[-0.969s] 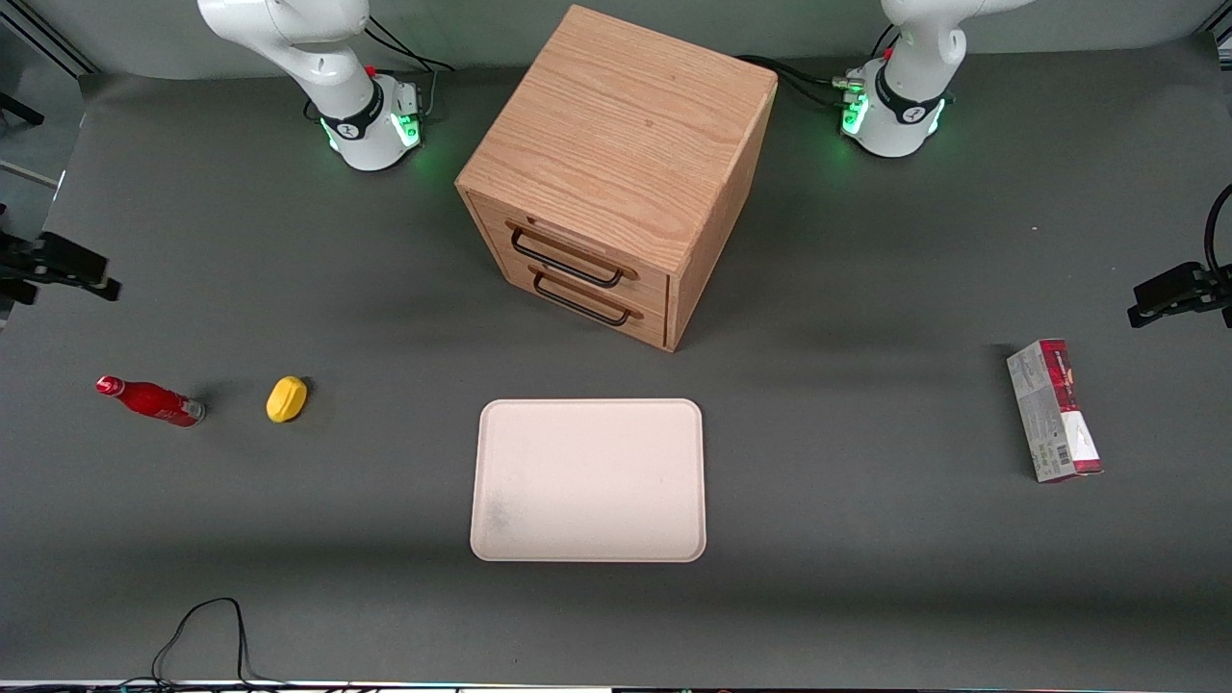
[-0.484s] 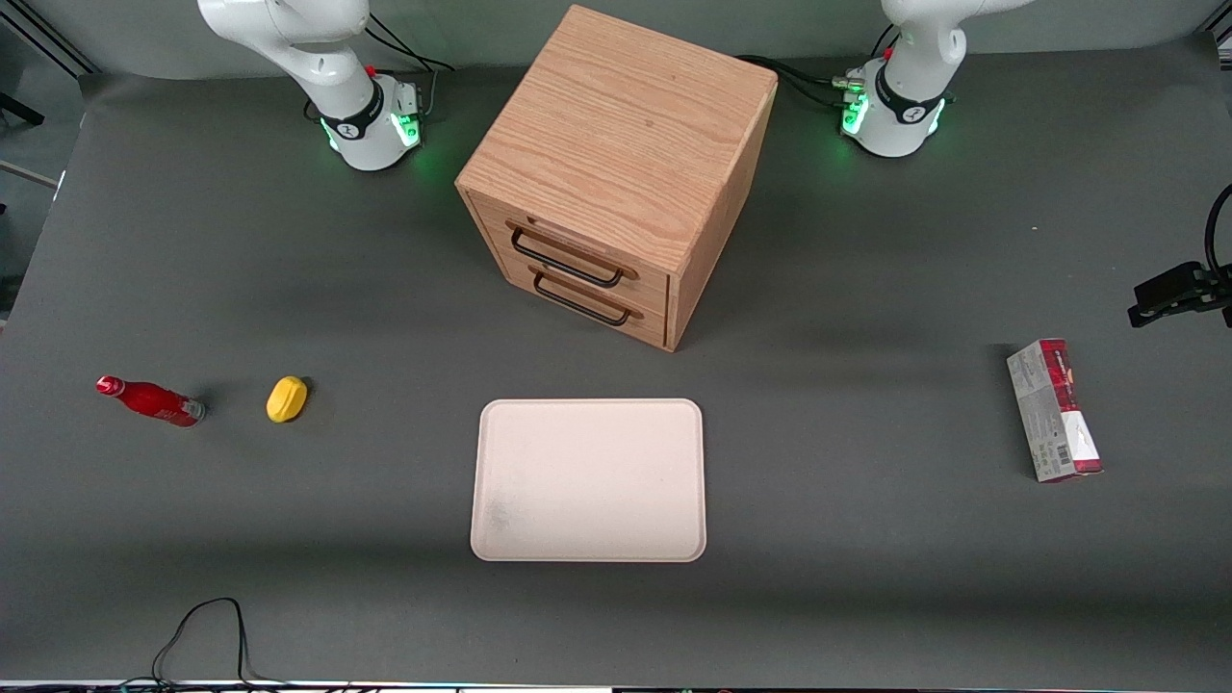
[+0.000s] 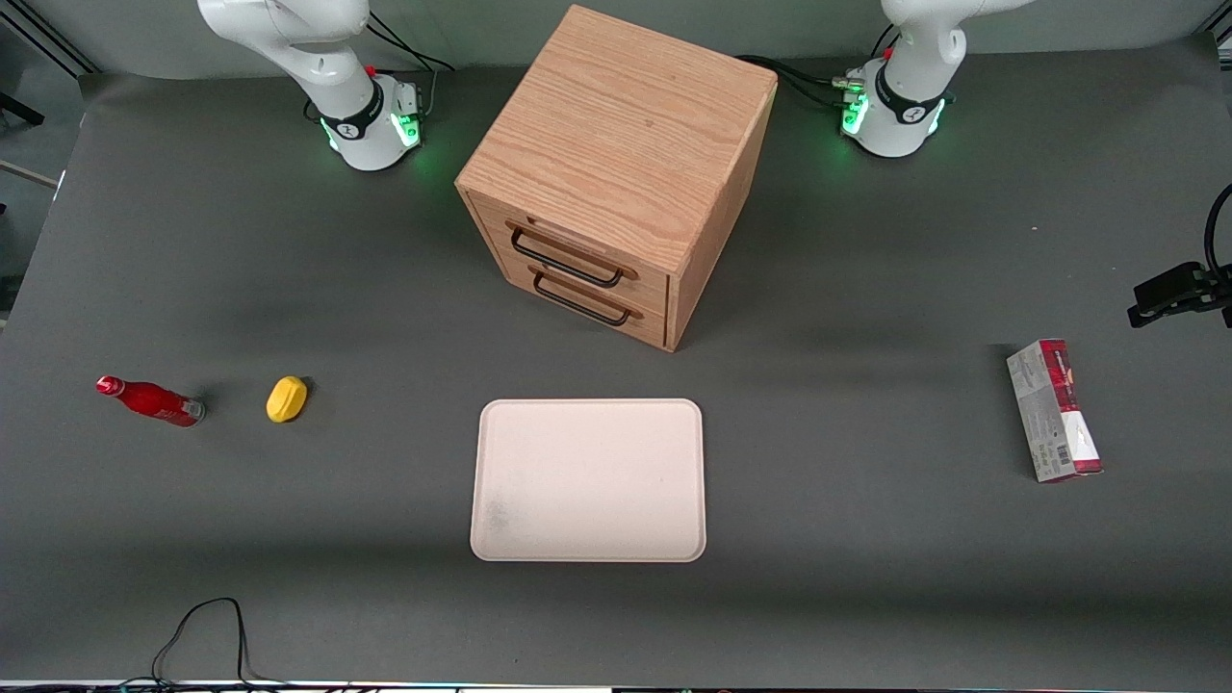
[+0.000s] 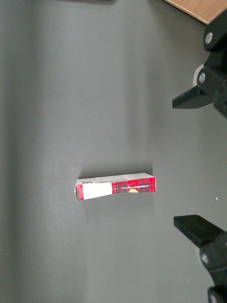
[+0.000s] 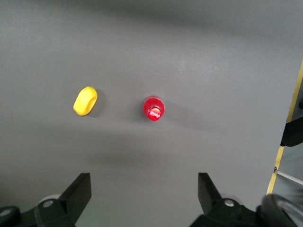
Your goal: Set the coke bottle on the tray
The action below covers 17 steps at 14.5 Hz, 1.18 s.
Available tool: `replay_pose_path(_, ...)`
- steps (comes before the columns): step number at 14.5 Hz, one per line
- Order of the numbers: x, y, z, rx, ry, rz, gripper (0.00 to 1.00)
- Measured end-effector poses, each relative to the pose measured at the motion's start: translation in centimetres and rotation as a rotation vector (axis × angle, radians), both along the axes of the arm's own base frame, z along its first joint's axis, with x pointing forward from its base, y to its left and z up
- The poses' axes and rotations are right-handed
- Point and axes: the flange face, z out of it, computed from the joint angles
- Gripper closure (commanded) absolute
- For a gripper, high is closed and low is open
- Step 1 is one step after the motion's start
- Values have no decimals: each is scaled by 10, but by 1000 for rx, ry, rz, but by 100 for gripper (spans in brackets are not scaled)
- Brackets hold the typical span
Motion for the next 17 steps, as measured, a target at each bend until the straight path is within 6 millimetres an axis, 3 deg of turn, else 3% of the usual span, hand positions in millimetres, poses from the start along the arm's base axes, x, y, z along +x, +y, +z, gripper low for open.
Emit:
replay_pose_path(6,11,-3,-96,11,1,-14,0)
replay_pose_path(11,32,-4,-169,18,18,-5,0)
replay_pose_path(13,36,-4,-189,28,25,-3,0)
replay_pose_path(17,39,-9,-209,19,30,4,0)
